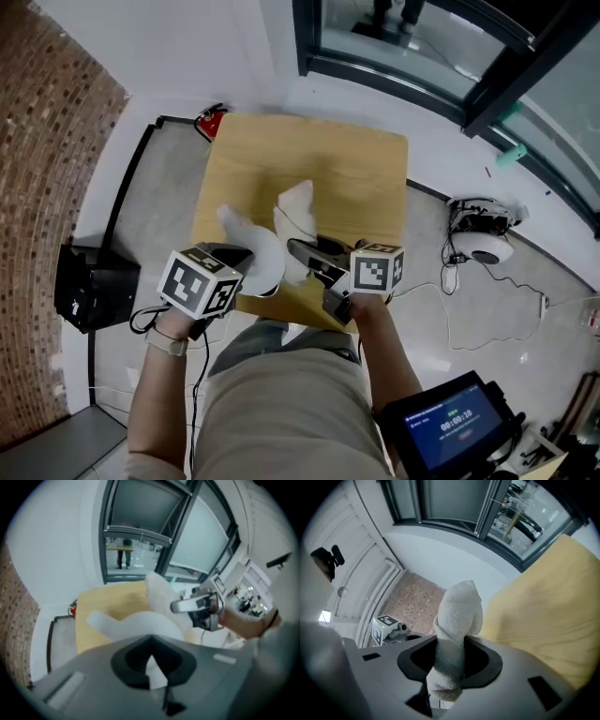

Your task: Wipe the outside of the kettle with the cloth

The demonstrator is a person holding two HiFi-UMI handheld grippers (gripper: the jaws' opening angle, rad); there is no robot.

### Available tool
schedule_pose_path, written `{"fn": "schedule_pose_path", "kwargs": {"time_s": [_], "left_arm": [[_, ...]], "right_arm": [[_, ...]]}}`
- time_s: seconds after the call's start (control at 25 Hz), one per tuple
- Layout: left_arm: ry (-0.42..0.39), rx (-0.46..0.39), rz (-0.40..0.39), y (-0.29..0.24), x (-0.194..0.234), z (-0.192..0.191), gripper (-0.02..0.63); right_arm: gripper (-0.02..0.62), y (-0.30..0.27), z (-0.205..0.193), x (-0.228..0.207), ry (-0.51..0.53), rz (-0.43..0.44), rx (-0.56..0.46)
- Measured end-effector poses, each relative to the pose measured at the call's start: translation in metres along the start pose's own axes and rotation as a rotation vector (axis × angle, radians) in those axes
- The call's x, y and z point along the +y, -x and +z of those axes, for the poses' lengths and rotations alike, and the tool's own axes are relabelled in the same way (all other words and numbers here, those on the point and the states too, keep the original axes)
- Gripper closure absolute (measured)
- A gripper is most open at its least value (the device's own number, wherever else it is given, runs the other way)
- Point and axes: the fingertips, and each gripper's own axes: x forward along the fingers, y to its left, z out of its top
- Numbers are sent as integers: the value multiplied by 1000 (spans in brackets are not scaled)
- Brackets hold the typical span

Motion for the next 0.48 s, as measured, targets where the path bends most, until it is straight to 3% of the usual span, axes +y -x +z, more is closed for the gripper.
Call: {"fn": "schedule_pose_path", "kwargs": {"time_s": [0.28, 0.36, 0.48], "left_arm": [[30, -24, -8, -2, -1, 2, 606], [120, -103, -2, 6, 6, 3, 606], [387, -328, 54, 34, 42, -9, 606]], "right_arm": [[449, 4, -65, -106, -114, -257, 152], [449, 7, -77, -120, -91, -313, 206], [449, 8, -69, -116, 8, -326, 242]]}}
